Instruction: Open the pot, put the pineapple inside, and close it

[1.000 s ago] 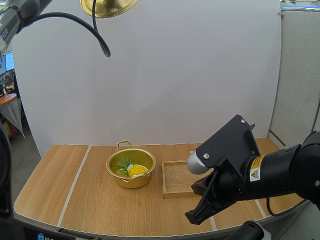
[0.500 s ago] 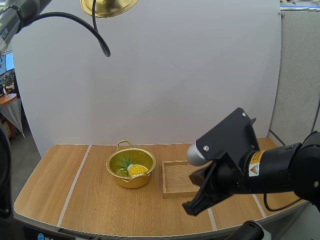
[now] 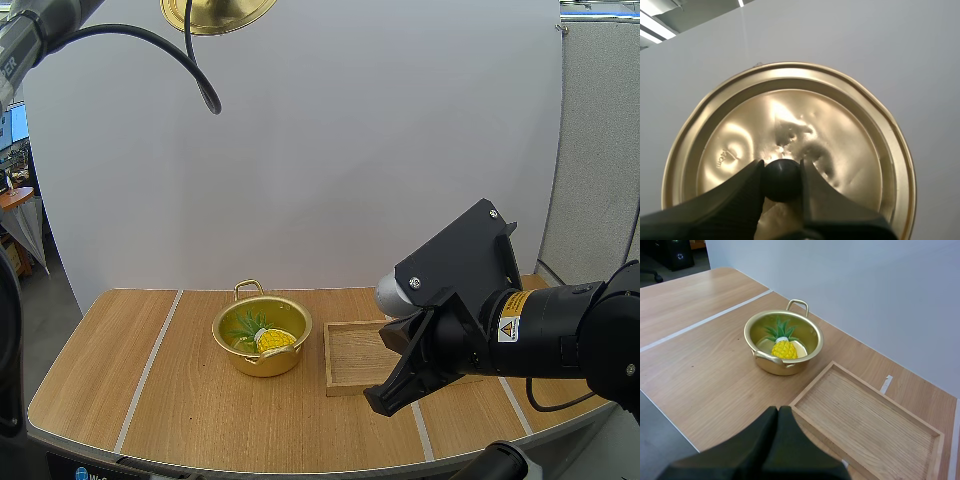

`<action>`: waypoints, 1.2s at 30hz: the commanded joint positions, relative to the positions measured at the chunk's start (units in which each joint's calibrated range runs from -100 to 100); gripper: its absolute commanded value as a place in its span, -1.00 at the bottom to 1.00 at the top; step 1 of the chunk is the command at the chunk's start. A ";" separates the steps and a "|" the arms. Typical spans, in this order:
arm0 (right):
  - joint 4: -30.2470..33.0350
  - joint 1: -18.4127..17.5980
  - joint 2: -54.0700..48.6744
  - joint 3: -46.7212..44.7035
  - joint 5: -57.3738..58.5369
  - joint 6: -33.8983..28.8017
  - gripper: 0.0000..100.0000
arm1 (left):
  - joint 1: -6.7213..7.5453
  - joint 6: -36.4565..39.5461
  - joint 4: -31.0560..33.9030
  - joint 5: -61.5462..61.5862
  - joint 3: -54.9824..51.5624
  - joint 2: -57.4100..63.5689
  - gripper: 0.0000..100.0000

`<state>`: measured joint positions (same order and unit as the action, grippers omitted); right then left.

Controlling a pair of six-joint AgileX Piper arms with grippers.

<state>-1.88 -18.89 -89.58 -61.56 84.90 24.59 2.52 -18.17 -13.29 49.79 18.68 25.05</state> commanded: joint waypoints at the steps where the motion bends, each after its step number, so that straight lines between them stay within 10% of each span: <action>1: 0.47 -0.05 -0.51 0.22 -0.98 0.00 -1.00 | 0.12 0.56 0.32 9.42 0.55 0.99 -1.00; 10: 1.01 -0.05 -0.51 0.22 -0.97 0.00 -1.00 | 0.12 0.56 -0.20 50.21 0.55 -0.11 -1.00; 36: 1.88 2.51 -5.72 0.18 -0.42 0.00 -1.00 | 0.12 -12.94 -3.43 40.45 -34.47 -5.07 -1.00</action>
<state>-0.44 -16.60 -94.78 -61.56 84.90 24.50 2.52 -29.42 -14.97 93.65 -13.63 21.06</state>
